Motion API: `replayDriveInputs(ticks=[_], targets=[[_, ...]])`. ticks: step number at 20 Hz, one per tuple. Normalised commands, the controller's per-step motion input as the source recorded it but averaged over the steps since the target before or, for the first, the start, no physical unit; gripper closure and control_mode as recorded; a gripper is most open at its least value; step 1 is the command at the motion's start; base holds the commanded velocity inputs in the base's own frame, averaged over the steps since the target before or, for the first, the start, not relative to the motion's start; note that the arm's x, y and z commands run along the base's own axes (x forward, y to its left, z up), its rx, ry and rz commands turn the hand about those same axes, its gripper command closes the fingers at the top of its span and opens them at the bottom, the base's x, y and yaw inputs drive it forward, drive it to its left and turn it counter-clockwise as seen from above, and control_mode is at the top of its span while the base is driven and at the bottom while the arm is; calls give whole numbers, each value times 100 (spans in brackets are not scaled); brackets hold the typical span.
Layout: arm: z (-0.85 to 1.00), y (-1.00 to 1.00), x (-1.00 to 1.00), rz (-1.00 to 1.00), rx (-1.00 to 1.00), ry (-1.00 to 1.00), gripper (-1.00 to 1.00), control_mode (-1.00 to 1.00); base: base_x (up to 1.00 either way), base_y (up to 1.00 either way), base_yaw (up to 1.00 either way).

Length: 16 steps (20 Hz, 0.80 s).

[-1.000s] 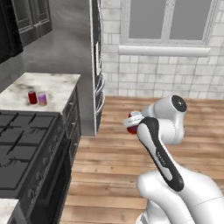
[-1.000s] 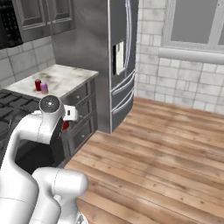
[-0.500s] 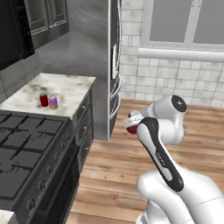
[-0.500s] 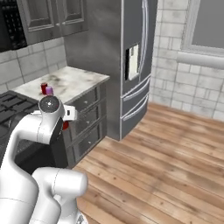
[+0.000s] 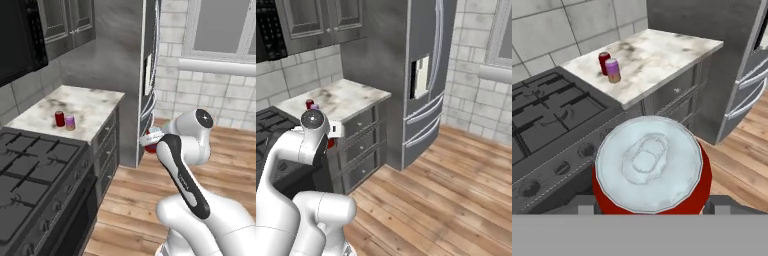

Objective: Four empty soda cans are scattered around the kitchen. Gather all the cans and cluster them next to the stove for recycling.

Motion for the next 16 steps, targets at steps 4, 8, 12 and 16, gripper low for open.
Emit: replayDriveInputs(ticks=[4, 8, 12, 16], targets=[[0, 0, 0, 0, 0, 0, 100, 100, 58, 8, 25], [0, 0, 0, 0, 0, 0, 100, 100, 56, 14, 24], [0, 0, 0, 0, 0, 0, 100, 100, 54, 16, 24], [0, 0, 0, 0, 0, 0, 100, 100, 49, 16, 23]])
